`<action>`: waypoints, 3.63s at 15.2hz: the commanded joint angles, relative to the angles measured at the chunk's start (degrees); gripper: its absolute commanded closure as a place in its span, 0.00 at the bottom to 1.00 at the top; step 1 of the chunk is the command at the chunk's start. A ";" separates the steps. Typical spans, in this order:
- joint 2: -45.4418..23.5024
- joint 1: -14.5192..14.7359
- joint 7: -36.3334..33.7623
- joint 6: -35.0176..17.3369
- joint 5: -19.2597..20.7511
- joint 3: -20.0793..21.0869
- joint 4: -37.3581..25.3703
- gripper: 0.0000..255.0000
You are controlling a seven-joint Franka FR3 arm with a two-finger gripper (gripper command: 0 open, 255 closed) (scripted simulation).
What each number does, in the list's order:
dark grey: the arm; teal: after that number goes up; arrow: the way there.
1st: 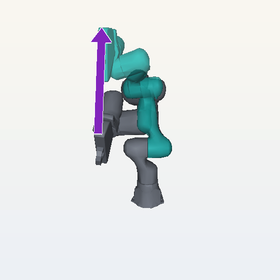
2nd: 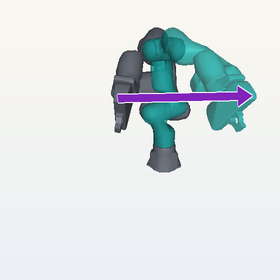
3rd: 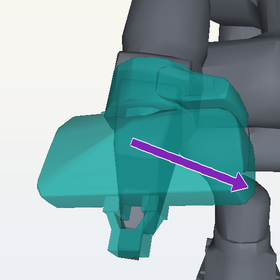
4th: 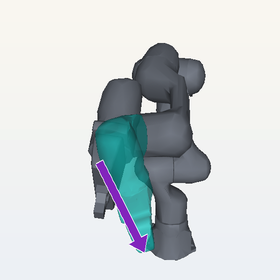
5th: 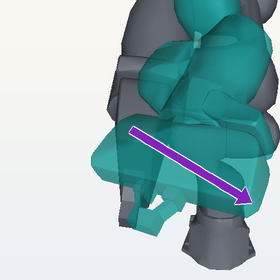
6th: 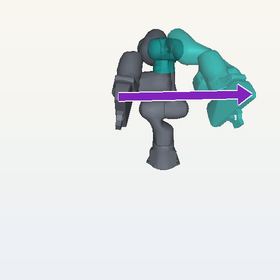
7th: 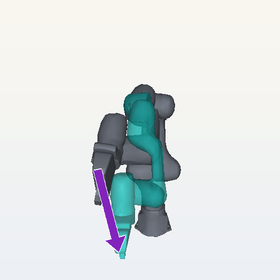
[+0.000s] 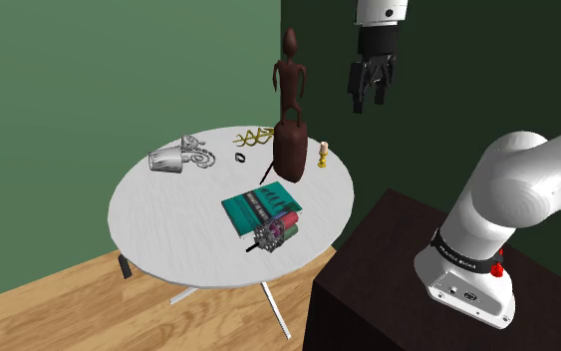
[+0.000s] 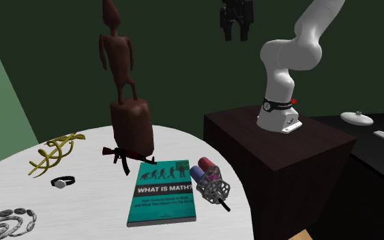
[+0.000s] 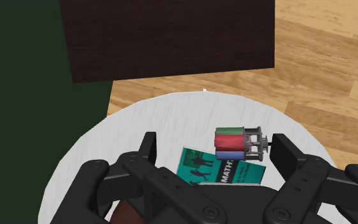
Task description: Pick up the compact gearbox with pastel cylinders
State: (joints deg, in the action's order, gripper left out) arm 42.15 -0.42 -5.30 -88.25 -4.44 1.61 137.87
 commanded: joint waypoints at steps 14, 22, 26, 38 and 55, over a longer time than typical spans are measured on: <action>-16.31 4.74 4.81 -30.02 -5.05 3.20 9.69 0.00; -32.72 7.82 8.58 -47.42 -8.33 5.36 8.10 0.00; -41.73 9.15 10.55 -54.83 -9.68 6.51 5.20 0.00; -62.79 11.51 14.20 -68.51 -10.59 8.85 -4.94 0.00; -65.56 11.49 14.74 -70.81 -10.77 8.94 -5.39 1.00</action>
State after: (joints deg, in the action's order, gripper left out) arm -23.82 11.10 9.49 -159.40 -15.24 10.59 132.42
